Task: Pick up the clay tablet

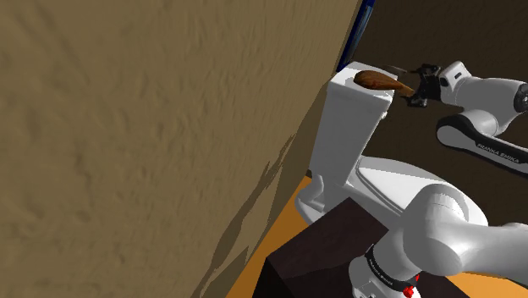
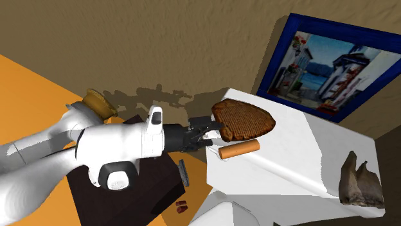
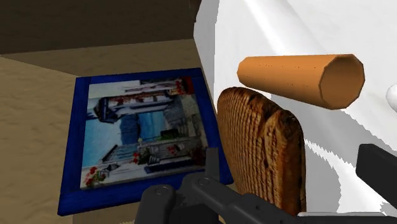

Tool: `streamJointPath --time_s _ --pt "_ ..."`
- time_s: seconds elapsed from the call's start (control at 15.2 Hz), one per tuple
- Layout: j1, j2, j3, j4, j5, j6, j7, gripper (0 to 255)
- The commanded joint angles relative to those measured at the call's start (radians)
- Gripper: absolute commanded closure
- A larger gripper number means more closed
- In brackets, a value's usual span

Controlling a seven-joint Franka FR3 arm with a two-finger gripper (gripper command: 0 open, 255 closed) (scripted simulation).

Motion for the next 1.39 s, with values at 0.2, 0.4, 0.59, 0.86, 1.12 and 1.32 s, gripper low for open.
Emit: streamJointPath --time_s 0.2,0.4,0.59,0.86,1.12,1.32 --pt "0.105 -0.056 -0.078 0.065 -0.013 0.056 -0.135 0" --pt "0.100 -0.039 -0.118 0.053 -0.058 0.097 -0.112 0" --pt "0.097 -0.021 -0.154 0.046 -0.102 0.135 -0.085 0" --pt "0.097 -0.021 -0.154 0.046 -0.103 0.135 -0.084 255" --pt "0.097 -0.021 -0.154 0.046 -0.103 0.135 -0.085 255" --pt "0.097 -0.021 -0.154 0.046 -0.103 0.135 -0.085 255"
